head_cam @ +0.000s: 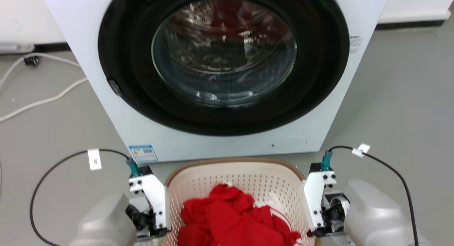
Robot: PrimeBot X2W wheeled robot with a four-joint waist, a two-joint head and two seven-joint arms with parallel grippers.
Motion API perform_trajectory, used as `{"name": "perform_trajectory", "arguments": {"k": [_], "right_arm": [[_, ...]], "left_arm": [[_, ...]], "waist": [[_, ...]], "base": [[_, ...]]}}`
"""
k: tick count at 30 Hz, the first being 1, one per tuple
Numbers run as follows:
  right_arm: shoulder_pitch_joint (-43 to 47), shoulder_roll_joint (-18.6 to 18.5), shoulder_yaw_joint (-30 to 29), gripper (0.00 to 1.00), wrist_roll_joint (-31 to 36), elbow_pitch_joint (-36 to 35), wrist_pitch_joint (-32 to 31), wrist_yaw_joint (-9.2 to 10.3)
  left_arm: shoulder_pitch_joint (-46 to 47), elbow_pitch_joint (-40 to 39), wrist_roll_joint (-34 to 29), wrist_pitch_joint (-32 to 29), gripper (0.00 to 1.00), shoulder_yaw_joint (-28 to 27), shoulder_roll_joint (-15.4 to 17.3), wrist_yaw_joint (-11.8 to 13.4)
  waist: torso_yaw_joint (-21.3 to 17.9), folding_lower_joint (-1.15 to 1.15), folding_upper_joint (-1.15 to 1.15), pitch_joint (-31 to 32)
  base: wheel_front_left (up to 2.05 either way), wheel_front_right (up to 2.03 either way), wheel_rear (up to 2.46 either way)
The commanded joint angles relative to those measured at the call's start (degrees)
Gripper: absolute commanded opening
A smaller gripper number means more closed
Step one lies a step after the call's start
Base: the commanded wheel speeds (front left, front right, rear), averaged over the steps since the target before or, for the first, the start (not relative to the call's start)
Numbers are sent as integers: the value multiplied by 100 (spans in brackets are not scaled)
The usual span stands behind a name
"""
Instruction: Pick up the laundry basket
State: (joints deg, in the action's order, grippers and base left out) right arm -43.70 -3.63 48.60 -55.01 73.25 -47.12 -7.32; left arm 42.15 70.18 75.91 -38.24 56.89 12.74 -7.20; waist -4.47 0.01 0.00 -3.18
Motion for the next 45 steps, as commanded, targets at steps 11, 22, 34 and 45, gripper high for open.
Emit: {"name": "perform_trajectory", "arguments": {"k": [11,22,34,45], "right_arm": [[255,150,48,0,-169,-3,-28,-32],[289,161,80,0,-246,11,18,-49],[281,166,161,0,-365,12,54,-50],[311,171,244,0,-483,11,81,-51]], "left_arm": [[-399,-2,156,-18,0,1,-356,-57],[-397,8,187,26,0,14,-403,-64],[-400,-1,244,57,0,7,-384,-64],[-412,21,292,75,0,1,-402,-65]], "waist": [[48,-1,0,521],[88,-1,0,571],[100,-1,0,576],[103,-1,0,587]], "base": [[0,0,0],[0,0,0],[0,0,0],[0,0,0]]}}
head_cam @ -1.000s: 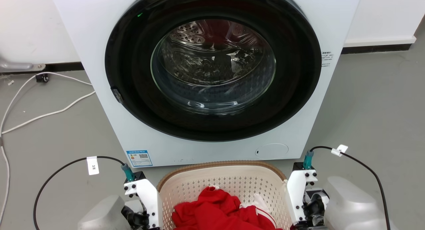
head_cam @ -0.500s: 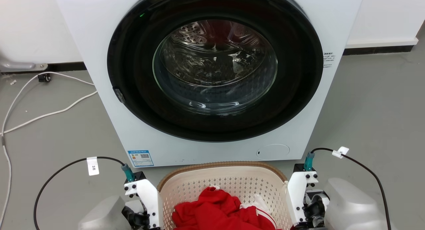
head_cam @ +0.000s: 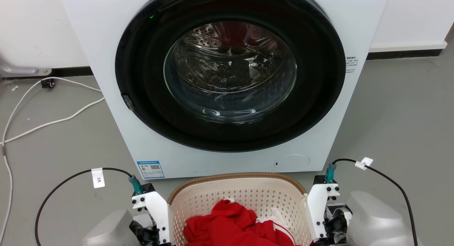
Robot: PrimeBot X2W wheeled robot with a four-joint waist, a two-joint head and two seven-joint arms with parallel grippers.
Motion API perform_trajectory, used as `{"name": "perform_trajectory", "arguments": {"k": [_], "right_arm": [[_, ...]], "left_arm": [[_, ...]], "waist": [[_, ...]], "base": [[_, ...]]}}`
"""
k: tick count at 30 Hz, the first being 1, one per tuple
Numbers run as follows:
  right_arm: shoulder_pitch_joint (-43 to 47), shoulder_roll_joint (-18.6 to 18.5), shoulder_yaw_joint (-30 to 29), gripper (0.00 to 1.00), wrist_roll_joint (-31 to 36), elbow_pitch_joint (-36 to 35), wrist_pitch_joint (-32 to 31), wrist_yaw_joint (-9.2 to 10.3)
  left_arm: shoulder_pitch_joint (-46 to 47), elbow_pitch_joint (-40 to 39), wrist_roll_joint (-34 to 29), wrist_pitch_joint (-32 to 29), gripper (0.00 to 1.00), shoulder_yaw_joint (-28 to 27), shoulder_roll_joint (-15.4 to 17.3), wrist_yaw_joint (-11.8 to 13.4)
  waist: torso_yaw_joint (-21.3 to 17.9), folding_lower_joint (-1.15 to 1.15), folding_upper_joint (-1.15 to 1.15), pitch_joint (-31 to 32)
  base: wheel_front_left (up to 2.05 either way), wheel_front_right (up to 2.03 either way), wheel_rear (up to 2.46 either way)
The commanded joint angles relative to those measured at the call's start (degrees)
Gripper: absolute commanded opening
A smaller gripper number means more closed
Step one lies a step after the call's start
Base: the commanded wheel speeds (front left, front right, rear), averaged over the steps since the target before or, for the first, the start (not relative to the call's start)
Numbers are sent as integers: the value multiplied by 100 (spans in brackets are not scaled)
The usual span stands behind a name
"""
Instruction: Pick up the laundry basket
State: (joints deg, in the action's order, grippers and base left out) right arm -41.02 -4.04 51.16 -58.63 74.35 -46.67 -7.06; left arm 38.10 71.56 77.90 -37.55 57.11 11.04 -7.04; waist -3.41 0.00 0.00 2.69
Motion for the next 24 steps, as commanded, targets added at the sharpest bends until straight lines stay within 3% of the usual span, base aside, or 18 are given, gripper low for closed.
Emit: {"name": "perform_trajectory", "arguments": {"k": [1,24], "right_arm": [[40,212,-8,0,-124,-99,35,-78],[32,214,72,0,-314,-98,86,-78]], "left_arm": [[-4,-114,99,-8,0,-20,-230,-81],[-37,-60,134,16,0,7,-200,-82]], "waist": [[-6,0,0,-3],[6,0,0,-2]], "base": [[0,0,0],[0,0,0]]}}
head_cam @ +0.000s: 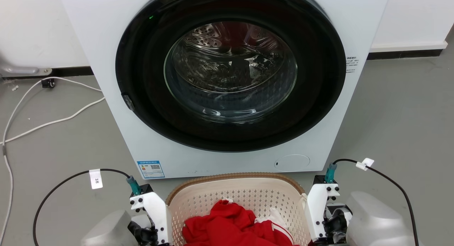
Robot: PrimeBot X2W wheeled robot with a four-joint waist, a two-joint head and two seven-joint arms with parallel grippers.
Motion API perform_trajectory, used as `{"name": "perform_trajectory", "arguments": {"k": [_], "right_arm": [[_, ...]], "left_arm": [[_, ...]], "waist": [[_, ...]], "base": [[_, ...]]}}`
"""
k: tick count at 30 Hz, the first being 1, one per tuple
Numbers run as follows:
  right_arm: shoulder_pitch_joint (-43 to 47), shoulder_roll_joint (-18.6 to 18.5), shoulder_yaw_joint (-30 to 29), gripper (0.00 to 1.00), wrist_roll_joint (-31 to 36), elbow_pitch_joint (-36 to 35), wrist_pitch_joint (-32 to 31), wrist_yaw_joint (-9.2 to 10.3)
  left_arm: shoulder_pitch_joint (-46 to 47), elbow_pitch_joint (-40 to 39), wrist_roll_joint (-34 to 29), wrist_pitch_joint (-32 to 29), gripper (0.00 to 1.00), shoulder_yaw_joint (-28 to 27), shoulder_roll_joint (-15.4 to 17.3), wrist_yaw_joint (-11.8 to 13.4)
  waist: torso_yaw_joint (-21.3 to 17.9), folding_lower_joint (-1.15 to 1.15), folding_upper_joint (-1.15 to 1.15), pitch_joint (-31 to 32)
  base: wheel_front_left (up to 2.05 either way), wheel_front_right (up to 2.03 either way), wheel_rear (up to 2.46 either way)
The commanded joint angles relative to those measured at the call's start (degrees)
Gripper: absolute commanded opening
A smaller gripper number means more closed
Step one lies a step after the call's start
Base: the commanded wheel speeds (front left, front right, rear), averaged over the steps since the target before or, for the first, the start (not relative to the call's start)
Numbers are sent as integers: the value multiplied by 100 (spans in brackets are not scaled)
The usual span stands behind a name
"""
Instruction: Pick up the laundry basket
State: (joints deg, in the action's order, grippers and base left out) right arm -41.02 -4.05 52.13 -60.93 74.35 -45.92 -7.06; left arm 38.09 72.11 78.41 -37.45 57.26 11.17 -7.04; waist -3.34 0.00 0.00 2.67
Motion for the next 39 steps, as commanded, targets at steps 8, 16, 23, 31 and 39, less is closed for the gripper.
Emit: {"name": "perform_trajectory", "arguments": {"k": [8,16,23,31,39], "right_arm": [[31,215,44,0,-159,-99,30,-78],[36,216,78,0,-182,-99,25,-78],[47,216,106,0,-222,-100,44,-78],[73,216,139,0,-280,-100,46,-78],[57,217,176,0,-296,-100,46,-79]], "left_arm": [[-72,-144,110,14,0,-12,-217,-82],[-76,-149,105,23,0,4,-221,-82],[-113,-159,131,41,0,3,-206,-82],[-135,-146,138,43,0,12,-190,-82],[-135,-127,150,53,0,14,-200,-82]], "waist": [[-16,0,0,0],[-21,0,0,-18],[-27,0,0,-18],[-28,0,0,-9],[-16,0,0,-18]], "base": [[0,0,0],[0,0,0],[0,0,0],[0,0,0],[0,0,0]]}}
